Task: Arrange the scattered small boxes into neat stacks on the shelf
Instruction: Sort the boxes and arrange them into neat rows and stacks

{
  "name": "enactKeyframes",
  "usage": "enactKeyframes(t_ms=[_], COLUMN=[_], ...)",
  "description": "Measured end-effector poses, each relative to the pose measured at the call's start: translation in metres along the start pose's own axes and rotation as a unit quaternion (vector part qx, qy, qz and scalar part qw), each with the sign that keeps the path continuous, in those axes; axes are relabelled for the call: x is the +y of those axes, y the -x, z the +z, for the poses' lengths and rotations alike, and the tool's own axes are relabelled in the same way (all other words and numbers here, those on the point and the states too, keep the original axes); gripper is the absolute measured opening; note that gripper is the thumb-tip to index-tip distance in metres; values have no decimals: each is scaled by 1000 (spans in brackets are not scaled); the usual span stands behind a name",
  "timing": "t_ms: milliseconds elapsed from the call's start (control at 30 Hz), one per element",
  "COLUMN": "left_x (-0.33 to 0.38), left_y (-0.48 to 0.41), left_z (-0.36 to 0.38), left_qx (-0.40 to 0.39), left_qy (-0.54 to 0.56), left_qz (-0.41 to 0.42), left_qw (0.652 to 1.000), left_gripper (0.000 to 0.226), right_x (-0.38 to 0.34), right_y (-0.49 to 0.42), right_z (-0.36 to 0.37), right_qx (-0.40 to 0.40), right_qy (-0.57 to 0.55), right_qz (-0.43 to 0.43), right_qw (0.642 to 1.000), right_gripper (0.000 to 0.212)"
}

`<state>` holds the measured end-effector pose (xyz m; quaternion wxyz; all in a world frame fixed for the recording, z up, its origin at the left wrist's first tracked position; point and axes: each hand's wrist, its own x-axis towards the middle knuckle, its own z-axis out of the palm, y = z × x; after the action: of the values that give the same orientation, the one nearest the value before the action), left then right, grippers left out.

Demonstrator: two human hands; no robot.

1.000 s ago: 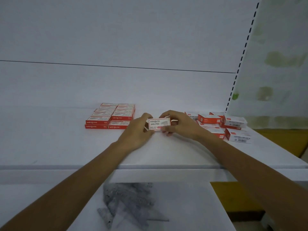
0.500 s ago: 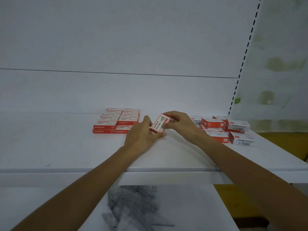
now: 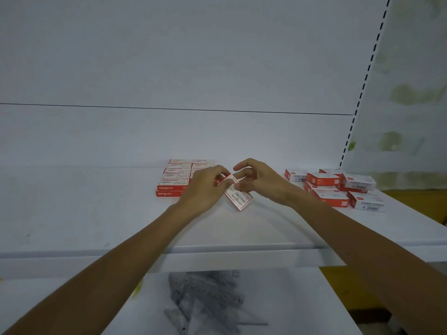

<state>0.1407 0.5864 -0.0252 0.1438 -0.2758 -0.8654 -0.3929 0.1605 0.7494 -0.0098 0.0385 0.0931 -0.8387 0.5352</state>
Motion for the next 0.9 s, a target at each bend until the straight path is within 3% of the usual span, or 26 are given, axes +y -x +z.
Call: enactKeyframes(t_ms=[133,267,433,900], left_x=[-8,-14,-23,-32], left_y=[0,0,0,17], left_z=[-8,-12,-22,-35], left_qx=[35,50,4,-29], left_qy=[62,116,252,256], left_qz=[-54,-88,-118,-130], left_qw=[996,988,961,958], left_gripper=[19,14,13,24], right_x=[-7,-14,-16,-17], right_y=[-2,1,2,2], right_z=[16,24,25,46], right_qx=[47,44,57,51], right_qy=[118,246,273,310], right_qz=[-52,-93,-131,-159], right_qw=[991,964,951,936], right_gripper=[20,37,39,39])
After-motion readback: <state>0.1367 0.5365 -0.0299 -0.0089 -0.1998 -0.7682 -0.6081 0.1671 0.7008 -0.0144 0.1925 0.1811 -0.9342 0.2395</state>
